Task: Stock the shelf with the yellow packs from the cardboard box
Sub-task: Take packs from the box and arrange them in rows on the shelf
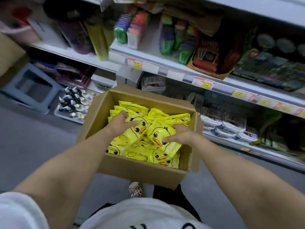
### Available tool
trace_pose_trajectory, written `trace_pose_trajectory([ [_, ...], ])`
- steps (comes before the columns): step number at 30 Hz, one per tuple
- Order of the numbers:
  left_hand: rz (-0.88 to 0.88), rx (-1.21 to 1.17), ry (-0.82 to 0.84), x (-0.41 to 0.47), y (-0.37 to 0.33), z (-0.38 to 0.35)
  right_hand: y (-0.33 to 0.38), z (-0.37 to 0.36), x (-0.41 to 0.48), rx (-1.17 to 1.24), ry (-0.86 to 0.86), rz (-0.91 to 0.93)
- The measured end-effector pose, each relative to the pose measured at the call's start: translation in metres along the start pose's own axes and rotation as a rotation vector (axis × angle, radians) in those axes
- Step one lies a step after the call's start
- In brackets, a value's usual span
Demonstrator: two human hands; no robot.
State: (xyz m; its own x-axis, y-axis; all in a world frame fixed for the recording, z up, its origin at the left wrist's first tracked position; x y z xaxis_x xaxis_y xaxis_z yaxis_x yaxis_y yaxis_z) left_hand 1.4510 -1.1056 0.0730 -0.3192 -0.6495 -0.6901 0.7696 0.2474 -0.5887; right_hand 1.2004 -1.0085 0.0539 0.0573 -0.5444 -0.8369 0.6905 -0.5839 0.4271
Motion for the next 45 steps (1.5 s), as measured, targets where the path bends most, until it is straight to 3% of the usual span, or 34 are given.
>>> trace_pose_trajectory([
  [4,-0.014,0.038,0.077,-0.019,-0.025,0.007,0.002,0.006,-0.023,0.001,-0.070,-0.006],
  [9,-0.190,0.099,0.127,-0.042,-0.086,0.037,0.020,0.039,-0.065,-0.017,-0.225,0.085],
  [26,-0.473,0.473,-0.172,-0.136,-0.324,0.156,0.084,0.223,-0.237,0.065,-0.650,0.357],
  [32,-0.526,0.476,-0.296,-0.143,-0.392,0.192,0.089,0.276,-0.284,0.088,-0.779,0.424],
  [45,-0.489,0.663,-0.360,-0.090,-0.473,0.202,0.108,0.348,-0.313,-0.080,-0.819,0.465],
])
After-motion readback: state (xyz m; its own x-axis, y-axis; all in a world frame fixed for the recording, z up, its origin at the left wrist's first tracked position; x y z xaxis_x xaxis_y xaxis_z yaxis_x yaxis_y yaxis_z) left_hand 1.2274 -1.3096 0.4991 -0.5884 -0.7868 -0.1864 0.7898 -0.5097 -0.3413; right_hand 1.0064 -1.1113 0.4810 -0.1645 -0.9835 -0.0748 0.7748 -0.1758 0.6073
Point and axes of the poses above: each hand's wrist, its own x-axis towards the middle knuckle, its own z-axis out of the back of the hand, y = z × x, the point moved 8 cm from there along x, towards the middle knuckle, and after that the axes turned 12 degrees about y, right-handed, at the moved point
